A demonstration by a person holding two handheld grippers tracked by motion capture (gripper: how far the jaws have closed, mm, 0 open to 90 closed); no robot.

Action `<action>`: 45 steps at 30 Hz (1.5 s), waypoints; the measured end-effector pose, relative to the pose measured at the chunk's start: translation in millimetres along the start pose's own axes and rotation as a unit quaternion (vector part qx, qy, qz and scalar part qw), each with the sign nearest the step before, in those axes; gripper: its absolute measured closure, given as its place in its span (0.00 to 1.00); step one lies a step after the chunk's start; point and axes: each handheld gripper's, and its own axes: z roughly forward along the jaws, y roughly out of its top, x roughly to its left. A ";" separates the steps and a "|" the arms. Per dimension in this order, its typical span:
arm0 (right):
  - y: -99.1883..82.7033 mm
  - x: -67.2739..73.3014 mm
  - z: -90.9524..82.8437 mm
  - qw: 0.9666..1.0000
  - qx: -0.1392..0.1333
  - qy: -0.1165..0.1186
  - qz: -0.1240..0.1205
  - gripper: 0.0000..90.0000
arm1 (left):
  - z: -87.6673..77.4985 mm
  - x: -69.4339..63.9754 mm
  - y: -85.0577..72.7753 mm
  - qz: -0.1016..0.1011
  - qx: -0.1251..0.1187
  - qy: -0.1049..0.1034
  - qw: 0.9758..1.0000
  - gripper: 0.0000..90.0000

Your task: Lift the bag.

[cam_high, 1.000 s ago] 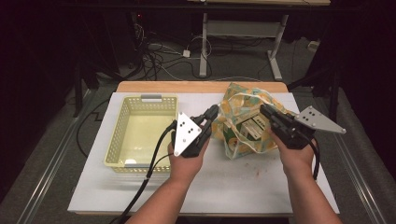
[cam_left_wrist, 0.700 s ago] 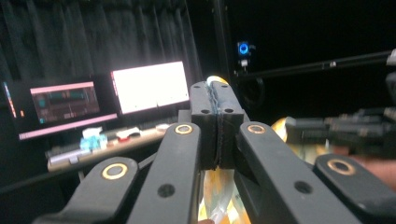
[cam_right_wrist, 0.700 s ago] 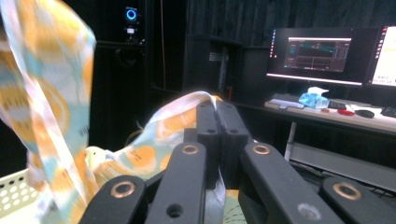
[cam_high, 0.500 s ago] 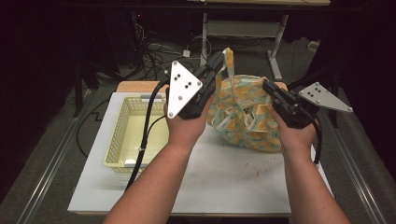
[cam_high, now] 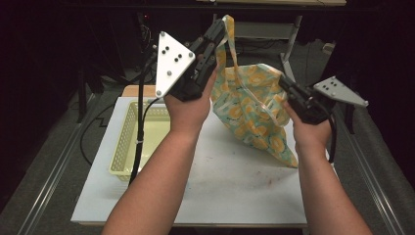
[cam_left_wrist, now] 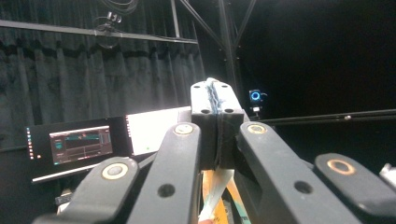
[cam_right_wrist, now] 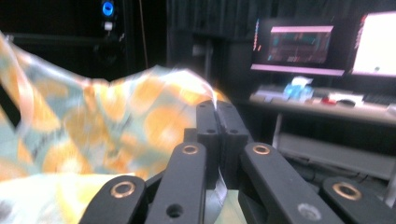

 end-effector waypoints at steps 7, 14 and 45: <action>52.8 -14.2 -6.3 0.998 -0.049 -0.030 -0.010 1.00 | 7.9 -2.3 -23.6 0.005 0.033 -0.001 0.999 0.97; 19.6 -25.0 -8.8 0.999 -0.008 -0.044 -0.014 1.00 | 9.6 -2.3 -88.0 -0.013 0.125 -0.011 0.992 0.96; -112.2 -41.0 -60.7 0.990 0.139 -0.006 0.033 0.67 | -116.5 -39.2 -193.0 -0.117 0.329 -0.132 0.928 0.14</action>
